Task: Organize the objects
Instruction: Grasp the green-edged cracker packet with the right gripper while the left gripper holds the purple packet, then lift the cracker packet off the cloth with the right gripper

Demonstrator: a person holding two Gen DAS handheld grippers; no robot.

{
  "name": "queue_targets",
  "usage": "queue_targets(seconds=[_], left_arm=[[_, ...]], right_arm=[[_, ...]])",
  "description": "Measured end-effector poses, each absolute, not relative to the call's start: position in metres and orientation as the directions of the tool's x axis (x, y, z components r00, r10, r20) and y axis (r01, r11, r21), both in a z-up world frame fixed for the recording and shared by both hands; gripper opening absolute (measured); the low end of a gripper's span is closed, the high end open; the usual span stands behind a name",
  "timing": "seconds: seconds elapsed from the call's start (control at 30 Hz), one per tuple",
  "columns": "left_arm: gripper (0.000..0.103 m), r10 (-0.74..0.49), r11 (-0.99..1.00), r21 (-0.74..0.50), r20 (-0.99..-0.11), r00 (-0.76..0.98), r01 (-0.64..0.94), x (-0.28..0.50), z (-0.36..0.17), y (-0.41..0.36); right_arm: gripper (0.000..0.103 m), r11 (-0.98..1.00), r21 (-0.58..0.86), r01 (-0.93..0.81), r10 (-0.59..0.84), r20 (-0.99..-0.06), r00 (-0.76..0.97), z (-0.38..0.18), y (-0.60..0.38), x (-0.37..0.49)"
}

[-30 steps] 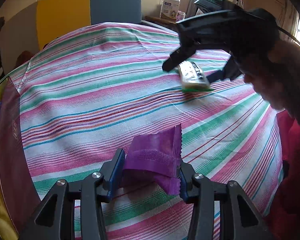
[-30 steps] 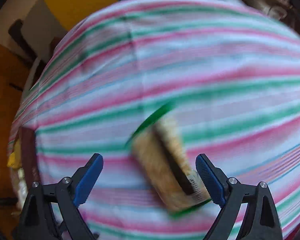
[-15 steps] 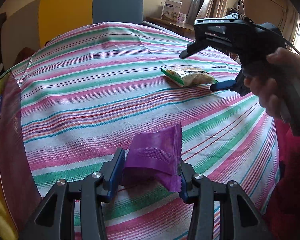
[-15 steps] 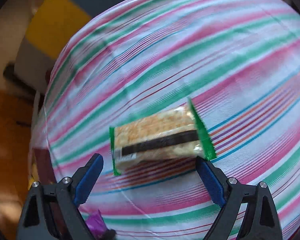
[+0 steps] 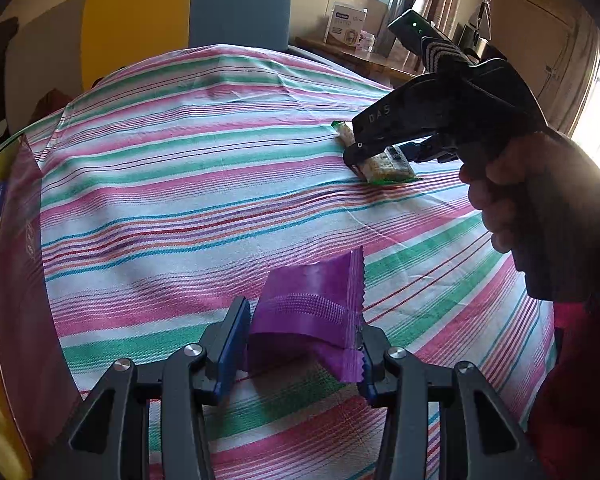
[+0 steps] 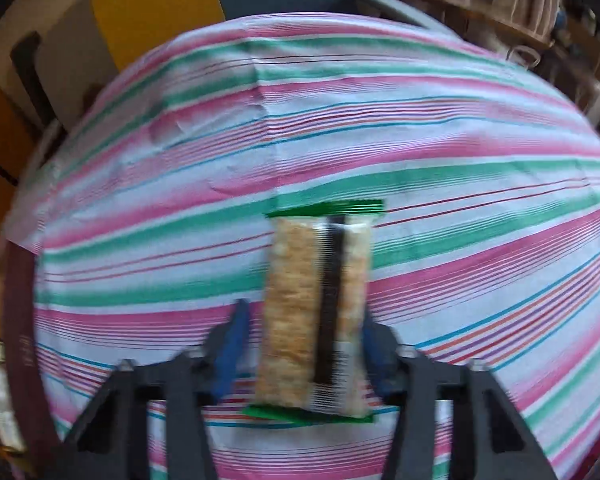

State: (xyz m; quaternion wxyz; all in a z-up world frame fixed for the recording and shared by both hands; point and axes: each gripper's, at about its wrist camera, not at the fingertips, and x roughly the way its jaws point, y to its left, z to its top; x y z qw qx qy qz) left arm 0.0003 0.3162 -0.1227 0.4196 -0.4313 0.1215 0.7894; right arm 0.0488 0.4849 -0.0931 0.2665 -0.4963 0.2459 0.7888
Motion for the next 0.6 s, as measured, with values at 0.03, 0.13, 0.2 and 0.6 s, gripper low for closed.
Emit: queue_targets(seconds=[0.03,0.13,0.2,0.6], left_arm=[[0.047,0.557,-0.618,-0.167,-0.783,-0.278,-0.768,0.0011,-0.1229,0.3162],[0.047,0.557,-0.619,-0.168,-0.783,-0.277,-0.768,-0.0030,-0.1223,0.3166],[0.047,0.555,-0.619,-0.164,-0.784,-0.279,-0.768,-0.0040,-0.1222,0.3196],[0.047,0.546,-0.625,-0.152,-0.786,-0.290,-0.766,-0.0005,-0.1223,0.3207]], right_arm=[[0.041,-0.738,0.129,-0.662,0.170,-0.915,-0.367,-0.0932,0.4862,0.0495],[0.042,-0.757,0.104,-0.645,0.178,-0.917,-0.357,-0.0932,0.4840,0.0482],[0.042,-0.775,0.074,-0.628,0.195,-0.916,-0.349,-0.0929,0.4803,0.0469],[0.044,-0.809,0.029,-0.587,0.222,-0.910,-0.351,-0.0920,0.4801,0.0523]])
